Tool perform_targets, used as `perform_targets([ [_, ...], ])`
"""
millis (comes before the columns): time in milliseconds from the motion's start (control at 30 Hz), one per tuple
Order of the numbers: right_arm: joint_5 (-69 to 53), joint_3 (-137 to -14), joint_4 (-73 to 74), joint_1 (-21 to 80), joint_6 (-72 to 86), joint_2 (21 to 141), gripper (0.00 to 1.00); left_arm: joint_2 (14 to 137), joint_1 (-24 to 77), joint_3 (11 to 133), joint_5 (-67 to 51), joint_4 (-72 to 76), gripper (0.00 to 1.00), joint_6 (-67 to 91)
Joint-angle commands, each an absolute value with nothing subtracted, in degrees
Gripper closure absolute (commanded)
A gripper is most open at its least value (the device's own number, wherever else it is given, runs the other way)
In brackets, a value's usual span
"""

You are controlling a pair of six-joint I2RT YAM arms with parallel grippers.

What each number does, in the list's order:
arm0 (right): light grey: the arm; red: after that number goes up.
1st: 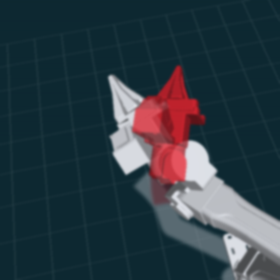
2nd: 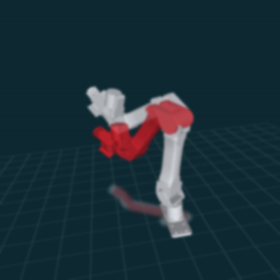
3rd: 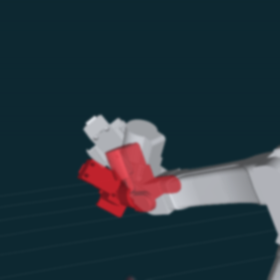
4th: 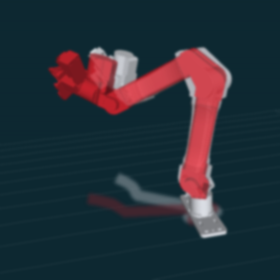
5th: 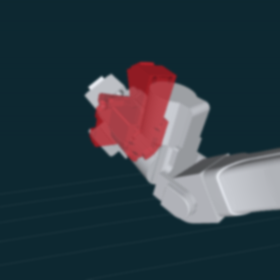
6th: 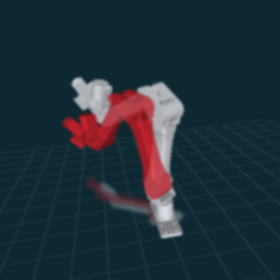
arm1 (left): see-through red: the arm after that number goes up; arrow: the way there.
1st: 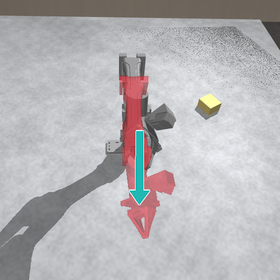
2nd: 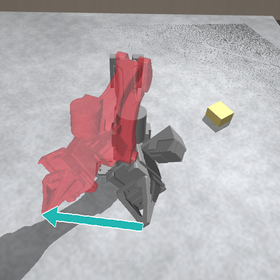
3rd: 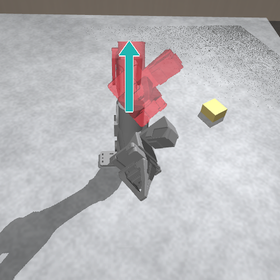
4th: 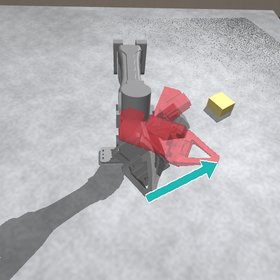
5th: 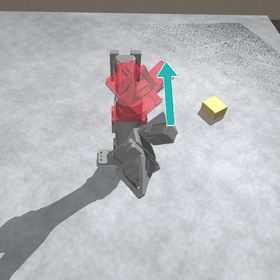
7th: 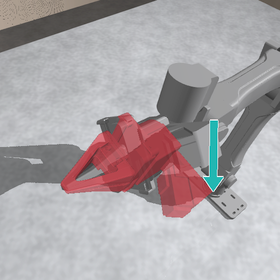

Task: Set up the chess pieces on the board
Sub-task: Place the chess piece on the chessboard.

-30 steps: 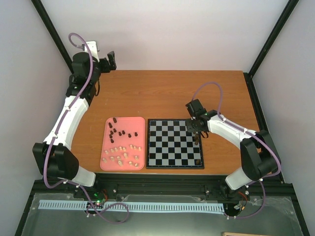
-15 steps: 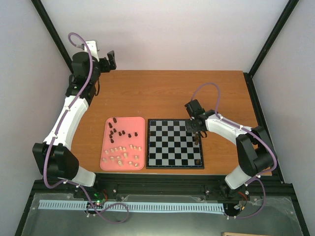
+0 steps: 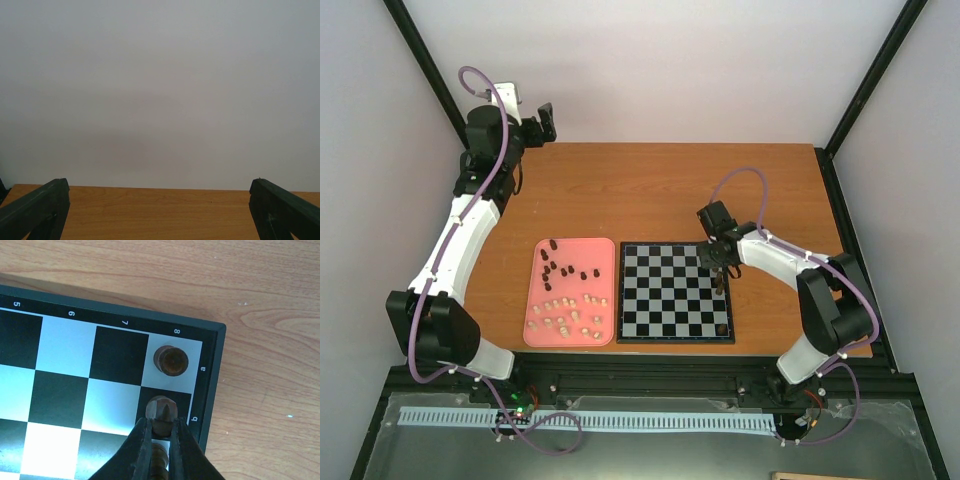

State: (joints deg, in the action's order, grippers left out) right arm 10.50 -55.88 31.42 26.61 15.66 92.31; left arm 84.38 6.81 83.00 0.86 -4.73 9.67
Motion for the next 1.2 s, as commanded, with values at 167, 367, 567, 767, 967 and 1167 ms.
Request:
perform_targets([
  [167,10.4,-58.2,31.3,25.6,14.7,94.1,0.96,85.5,7.0,86.0,1.1,-4.2,0.00,9.1],
  [367,10.7,-58.4,31.5,25.4,14.3,94.7,0.96,85.8,6.9,86.2,1.1,-4.1,0.00,9.1],
  [567,10.3,-58.3,31.6,25.1,14.3,94.8,0.96,85.8,6.9,86.3,1.1,-4.3,0.00,9.0],
  [767,10.2,-57.9,32.2,25.1,14.2,94.2,0.96,85.6,7.0,86.2,1.1,-4.3,0.00,9.1],
  [967,9.5,-57.3,32.2,25.1,14.4,93.7,0.94,85.4,7.0,86.1,1.0,-4.4,0.00,9.2],
  [1167,9.5,-57.3,32.4,25.1,14.5,92.7,0.88,85.2,6.9,86.0,1.1,-4.5,0.00,9.1],
])
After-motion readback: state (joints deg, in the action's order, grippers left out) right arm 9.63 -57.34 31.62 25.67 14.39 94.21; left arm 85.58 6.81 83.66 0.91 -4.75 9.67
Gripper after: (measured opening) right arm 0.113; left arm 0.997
